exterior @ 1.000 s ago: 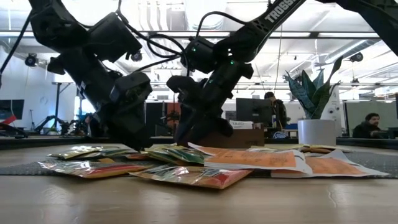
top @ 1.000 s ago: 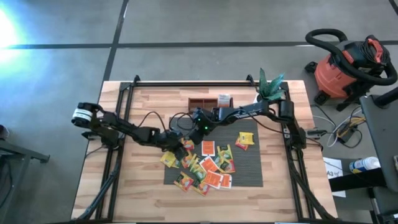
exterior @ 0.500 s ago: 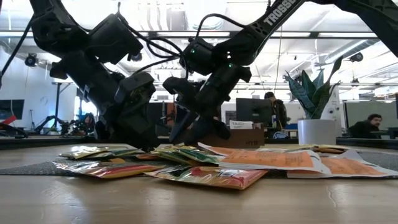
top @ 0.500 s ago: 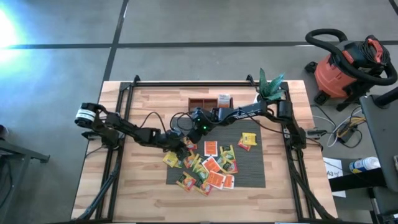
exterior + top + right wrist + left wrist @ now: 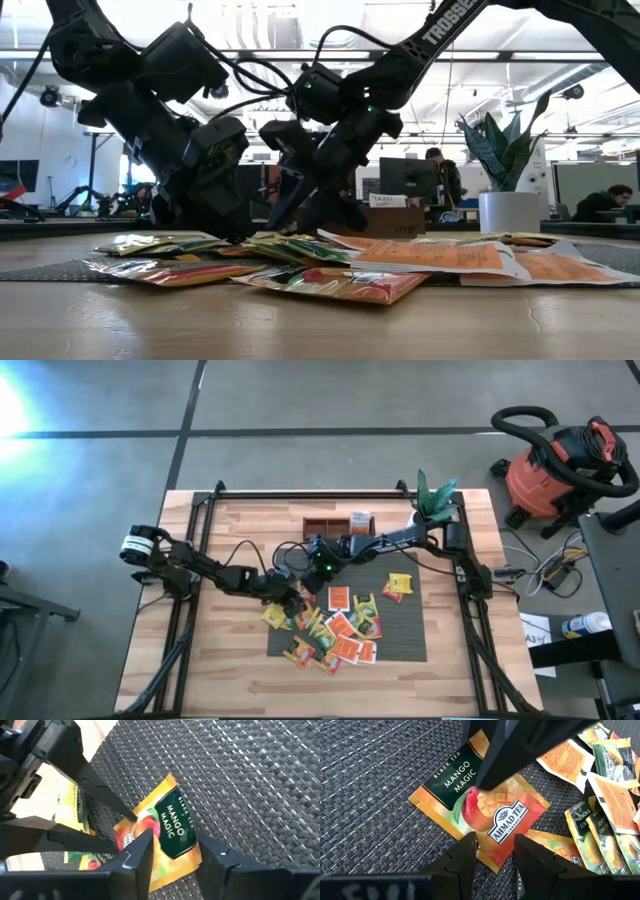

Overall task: Pick & Place Tea
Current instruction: Put the orange tea bag into the left section of the wooden organizer

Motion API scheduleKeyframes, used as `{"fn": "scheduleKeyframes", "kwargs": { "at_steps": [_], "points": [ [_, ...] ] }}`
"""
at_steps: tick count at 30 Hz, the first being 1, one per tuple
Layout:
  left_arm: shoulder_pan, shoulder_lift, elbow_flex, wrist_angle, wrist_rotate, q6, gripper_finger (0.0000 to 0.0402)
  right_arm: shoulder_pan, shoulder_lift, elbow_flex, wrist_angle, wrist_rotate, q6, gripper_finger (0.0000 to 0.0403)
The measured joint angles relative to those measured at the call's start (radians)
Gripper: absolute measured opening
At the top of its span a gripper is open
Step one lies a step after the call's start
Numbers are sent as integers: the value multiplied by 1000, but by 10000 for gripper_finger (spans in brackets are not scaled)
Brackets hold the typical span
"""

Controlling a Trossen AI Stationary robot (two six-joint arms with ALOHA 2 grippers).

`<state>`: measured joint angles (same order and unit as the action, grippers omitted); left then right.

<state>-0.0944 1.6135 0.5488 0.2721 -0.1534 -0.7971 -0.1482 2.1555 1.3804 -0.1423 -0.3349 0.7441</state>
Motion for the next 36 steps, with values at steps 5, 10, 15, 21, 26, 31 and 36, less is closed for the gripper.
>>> {"fn": "scheduleKeyframes", "kwargs": {
  "at_steps": [5,10,15,21,26,31,36],
  "points": [
    [0,-2,0,0,0,-2,138,-2,0,0,26,-2,7,62],
    [1,-52,-2,-29,3,0,138,-1,-30,0,15,38,-61,13],
    [-1,-202,-3,-162,4,-16,138,-8,-136,1,2,234,-169,11],
    [-2,-390,-2,-357,-138,13,138,-121,-247,2,-2,337,-342,10],
    [-2,-474,-18,-366,-255,19,138,-256,-245,2,11,305,-537,9],
    [-2,-492,-32,-348,-272,18,138,-335,-202,1,17,170,-637,9],
    [-2,-492,-52,-348,-269,6,138,-351,-164,4,46,85,-679,9]
  ]
}}
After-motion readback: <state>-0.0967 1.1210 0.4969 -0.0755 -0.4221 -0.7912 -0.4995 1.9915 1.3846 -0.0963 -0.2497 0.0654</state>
